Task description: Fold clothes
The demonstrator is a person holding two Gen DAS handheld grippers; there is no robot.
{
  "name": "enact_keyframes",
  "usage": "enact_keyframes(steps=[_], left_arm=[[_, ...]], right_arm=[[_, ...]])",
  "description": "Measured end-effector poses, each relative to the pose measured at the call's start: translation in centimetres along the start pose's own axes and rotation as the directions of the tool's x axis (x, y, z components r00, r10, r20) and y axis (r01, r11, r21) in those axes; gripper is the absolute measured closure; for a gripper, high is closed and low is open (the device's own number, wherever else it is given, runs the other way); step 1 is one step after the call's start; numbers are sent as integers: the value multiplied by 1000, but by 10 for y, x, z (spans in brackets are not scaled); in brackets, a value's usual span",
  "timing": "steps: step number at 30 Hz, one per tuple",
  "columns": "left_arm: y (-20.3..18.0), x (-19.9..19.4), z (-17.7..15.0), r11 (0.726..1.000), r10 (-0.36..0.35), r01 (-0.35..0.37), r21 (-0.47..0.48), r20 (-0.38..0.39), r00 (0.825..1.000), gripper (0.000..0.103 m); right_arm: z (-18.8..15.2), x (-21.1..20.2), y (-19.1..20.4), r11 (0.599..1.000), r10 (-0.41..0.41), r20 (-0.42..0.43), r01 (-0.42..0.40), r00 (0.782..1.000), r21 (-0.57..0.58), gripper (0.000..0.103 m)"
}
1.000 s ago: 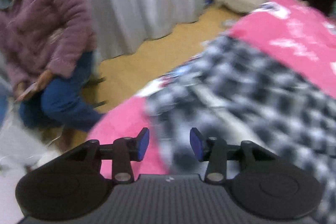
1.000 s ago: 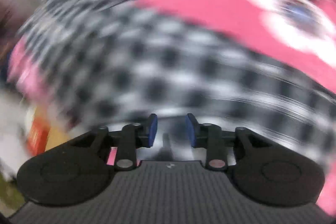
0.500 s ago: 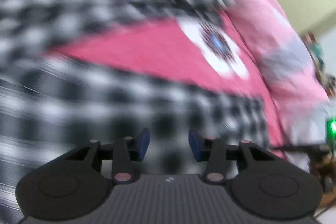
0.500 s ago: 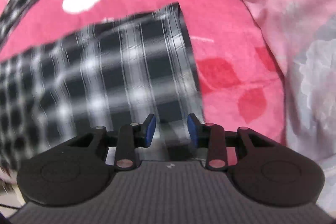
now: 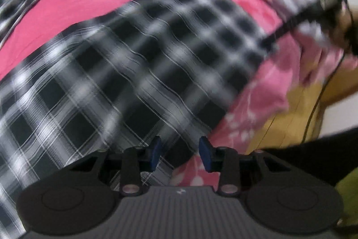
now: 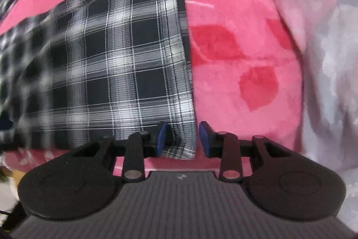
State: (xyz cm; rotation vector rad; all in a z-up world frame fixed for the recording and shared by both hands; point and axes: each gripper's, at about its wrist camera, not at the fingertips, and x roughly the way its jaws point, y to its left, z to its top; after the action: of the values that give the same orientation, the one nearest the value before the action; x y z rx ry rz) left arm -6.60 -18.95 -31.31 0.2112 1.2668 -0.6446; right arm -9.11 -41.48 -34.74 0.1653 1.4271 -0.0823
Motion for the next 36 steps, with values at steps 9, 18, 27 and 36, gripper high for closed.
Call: enact_keyframes(steps=[9, 18, 27, 36], left_arm=[[-12, 7, -7, 999, 42, -42, -2, 15, 999, 102], [-17, 0, -11, 1000, -13, 13, 22, -5, 1000, 102], [-4, 21, -8, 994, -78, 72, -81, -66, 995, 94], [3, 8, 12, 985, -71, 69, -156, -4, 997, 82]], right_arm=[[-3, -21, -6, 998, 11, 46, -9, 999, -56, 103], [-12, -38, -4, 995, -15, 51, 20, 999, -100, 103], [-15, 4, -21, 965, -172, -32, 162, 985, -206, 101], [27, -15, 27, 926, 53, 181, 19, 982, -376, 100]])
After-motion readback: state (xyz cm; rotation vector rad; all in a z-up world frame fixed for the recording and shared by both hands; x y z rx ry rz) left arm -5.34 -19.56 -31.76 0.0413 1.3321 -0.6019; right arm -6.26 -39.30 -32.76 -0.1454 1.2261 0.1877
